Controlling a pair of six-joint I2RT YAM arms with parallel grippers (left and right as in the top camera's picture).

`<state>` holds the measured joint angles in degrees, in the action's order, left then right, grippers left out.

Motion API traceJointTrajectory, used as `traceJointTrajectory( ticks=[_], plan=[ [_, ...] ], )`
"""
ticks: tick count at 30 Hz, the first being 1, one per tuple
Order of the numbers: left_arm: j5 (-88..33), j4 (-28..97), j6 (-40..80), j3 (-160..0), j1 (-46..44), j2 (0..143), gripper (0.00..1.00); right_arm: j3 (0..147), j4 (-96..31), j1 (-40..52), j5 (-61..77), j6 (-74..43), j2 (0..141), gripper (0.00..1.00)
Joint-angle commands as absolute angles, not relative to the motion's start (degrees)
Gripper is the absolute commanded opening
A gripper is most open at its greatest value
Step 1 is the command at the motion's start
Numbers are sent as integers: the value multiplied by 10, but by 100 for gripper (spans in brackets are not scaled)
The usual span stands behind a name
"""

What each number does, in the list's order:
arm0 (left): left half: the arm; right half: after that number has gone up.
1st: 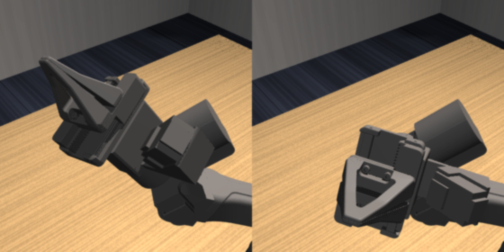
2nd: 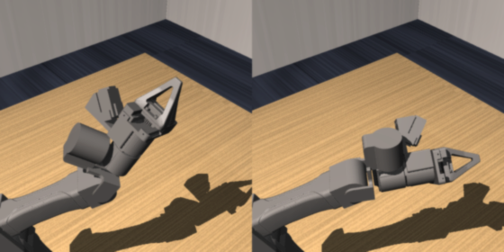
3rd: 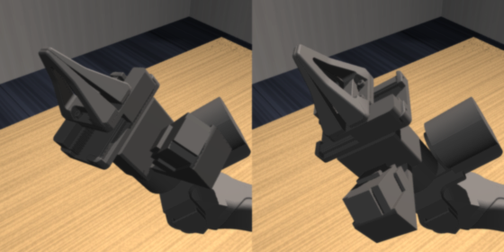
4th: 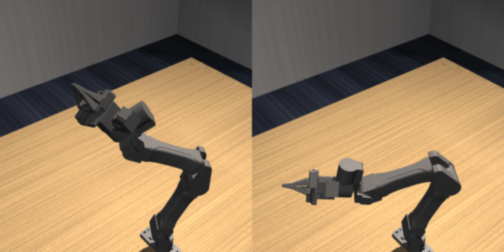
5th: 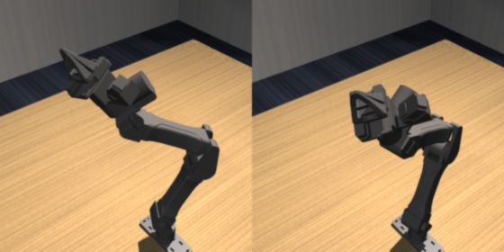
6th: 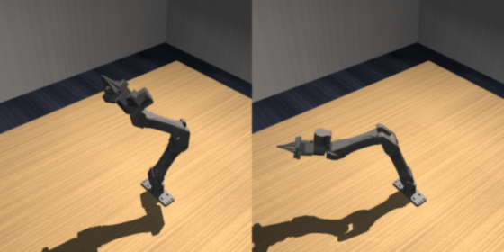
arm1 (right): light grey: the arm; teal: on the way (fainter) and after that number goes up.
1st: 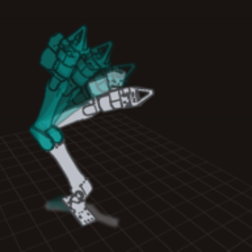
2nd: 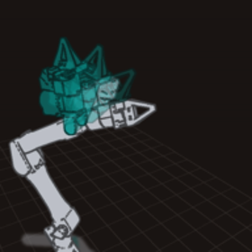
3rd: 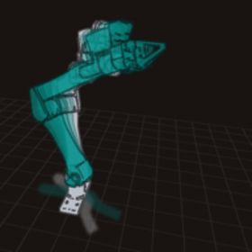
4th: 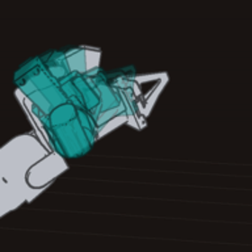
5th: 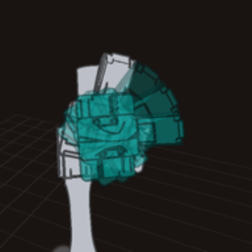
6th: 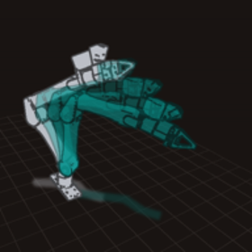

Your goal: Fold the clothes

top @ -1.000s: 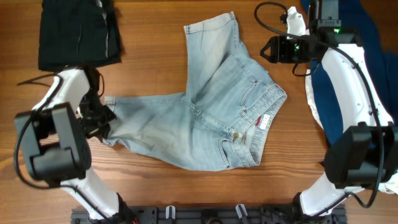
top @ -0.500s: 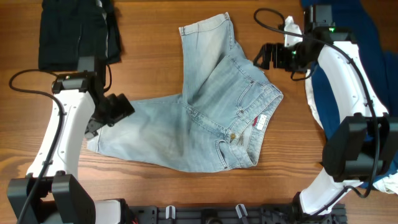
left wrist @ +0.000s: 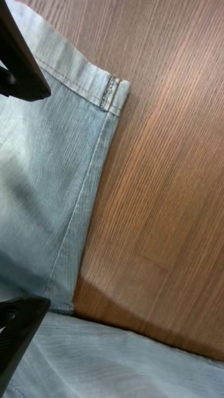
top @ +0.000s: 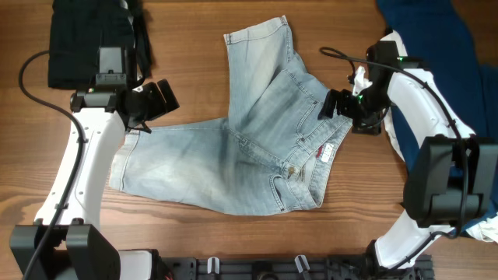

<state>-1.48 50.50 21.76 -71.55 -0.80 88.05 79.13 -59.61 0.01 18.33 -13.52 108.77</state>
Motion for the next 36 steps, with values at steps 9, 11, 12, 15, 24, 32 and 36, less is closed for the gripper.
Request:
traceJointTrajectory(
  ticks=[9, 11, 12, 15, 24, 32, 36],
  plan=[
    [-2, 502, 201, -723, -10, 879, 100, 701, -394, -1, 182, -180, 1079, 28],
    [-2, 504, 201, -723, -10, 889, 100, 714, -373, -3, 157, -180, 1065, 11],
    [-2, 504, 201, -723, -10, 892, 100, 720, -368, -5, 145, -180, 1060, 4],
    [-2, 496, 201, -723, -13, 910, 100, 758, -338, -23, 130, -165, 1049, 4],
    [-2, 413, 201, -723, -53, 962, 100, 886, -385, -105, 64, -121, 1058, 4],
    [-60, 117, 152, -727, -93, 1027, 100, 887, -437, -110, 91, -105, 1067, 85],
    [-60, 87, 105, -838, -129, 1142, 100, 887, -490, -109, 101, -104, 1049, 94]
  ],
)
